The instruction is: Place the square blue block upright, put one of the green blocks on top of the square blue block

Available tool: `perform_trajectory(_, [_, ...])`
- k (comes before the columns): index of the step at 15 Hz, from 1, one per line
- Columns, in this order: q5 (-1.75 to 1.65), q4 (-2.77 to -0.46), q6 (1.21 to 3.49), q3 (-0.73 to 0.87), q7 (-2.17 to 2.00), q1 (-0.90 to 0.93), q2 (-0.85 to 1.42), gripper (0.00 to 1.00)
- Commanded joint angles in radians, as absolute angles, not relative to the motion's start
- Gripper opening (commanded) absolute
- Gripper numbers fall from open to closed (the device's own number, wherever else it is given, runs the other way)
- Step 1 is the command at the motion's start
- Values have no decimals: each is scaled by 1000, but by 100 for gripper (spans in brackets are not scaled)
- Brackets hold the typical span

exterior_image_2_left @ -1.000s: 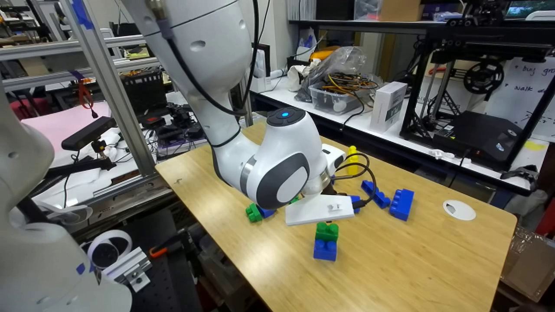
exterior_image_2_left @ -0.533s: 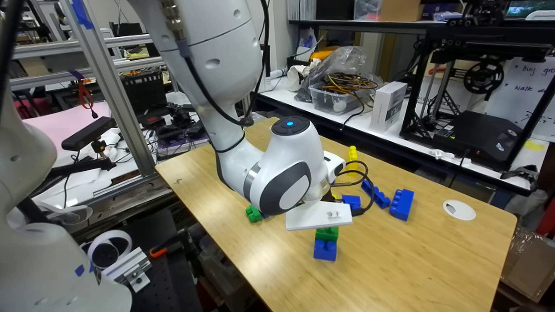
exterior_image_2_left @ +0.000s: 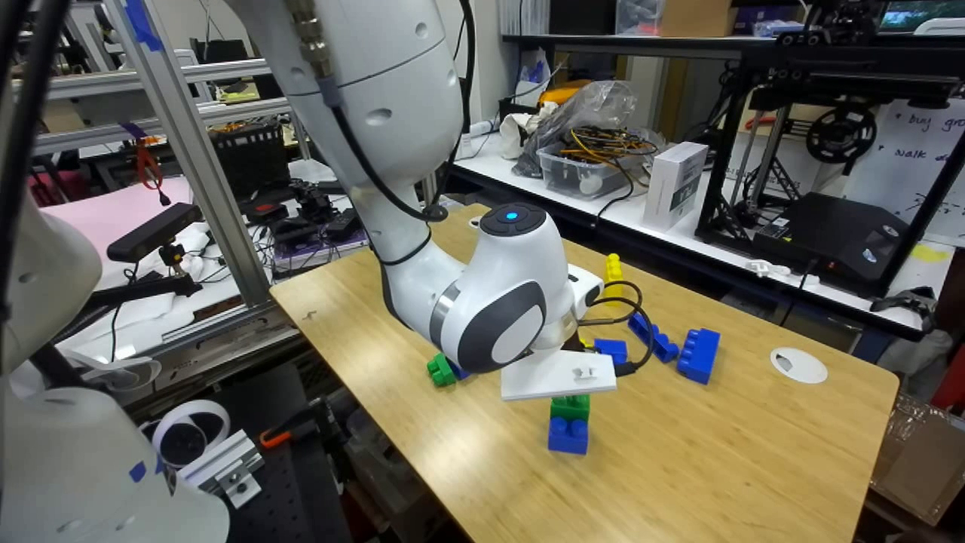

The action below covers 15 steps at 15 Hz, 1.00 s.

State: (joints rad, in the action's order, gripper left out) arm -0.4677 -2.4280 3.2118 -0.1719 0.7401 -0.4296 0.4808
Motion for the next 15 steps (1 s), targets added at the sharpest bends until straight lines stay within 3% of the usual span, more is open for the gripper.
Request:
perform_trajectory(1, [-481,-2398,3159,-205,774,-462,507,0])
perform_trajectory(7, [-439,-2364,3093,-209,818,-440,526,0])
perform_trajectory(15, [-289,-2378,2861,-276,920,-406,356,0])
